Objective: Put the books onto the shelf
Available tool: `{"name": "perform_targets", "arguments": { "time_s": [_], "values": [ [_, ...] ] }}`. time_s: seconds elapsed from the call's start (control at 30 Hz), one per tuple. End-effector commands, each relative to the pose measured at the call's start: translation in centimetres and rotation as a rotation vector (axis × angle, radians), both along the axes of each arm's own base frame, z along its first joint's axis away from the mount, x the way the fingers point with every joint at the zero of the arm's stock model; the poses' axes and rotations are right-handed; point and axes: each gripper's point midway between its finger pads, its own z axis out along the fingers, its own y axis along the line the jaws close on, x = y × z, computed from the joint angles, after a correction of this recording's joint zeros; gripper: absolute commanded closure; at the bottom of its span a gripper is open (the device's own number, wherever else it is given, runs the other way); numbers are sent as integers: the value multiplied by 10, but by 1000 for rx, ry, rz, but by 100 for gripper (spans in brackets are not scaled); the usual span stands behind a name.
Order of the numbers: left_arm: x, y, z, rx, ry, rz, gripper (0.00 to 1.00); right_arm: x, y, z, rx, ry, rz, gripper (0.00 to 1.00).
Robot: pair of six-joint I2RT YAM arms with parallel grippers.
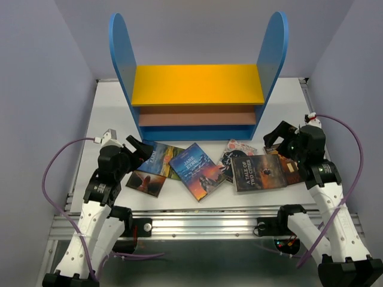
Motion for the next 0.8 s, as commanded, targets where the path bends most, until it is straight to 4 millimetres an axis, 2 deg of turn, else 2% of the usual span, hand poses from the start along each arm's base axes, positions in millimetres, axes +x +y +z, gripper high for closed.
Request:
{"name": "perform_targets", "arguments": {
  "time_s": [0.0, 0.17, 0.27, 0.3, 0.57, 0.63, 0.67, 0.77],
  "values": [
    [4, -10, 8, -21, -38, -32, 1, 7, 17, 15, 13, -93, 116, 0],
    [-1, -22, -5, -47, -16, -66, 1, 10, 35, 11, 42, -107, 227, 0],
    [-6, -35, -14, -65, 6, -117, 1, 4, 56, 6, 71, -82, 360, 0],
    [-12, -44, -20, -80, 24, -139, 1, 0, 66, 5, 88, -77, 433, 0],
    [-38, -97, -32, -105, 73, -282, 1, -12, 103, -19, 92, 10, 623, 0],
    [-44, -105, -44, -92, 121, -309, 1, -18, 129, -32, 72, 49, 689, 0],
    [-46, -106, -48, -86, 133, -316, 1, -21, 138, -32, 63, 42, 714, 0],
    [-52, -114, -59, -99, 161, -339, 1, -24, 168, -54, 32, 108, 787, 0]
  ]
}}
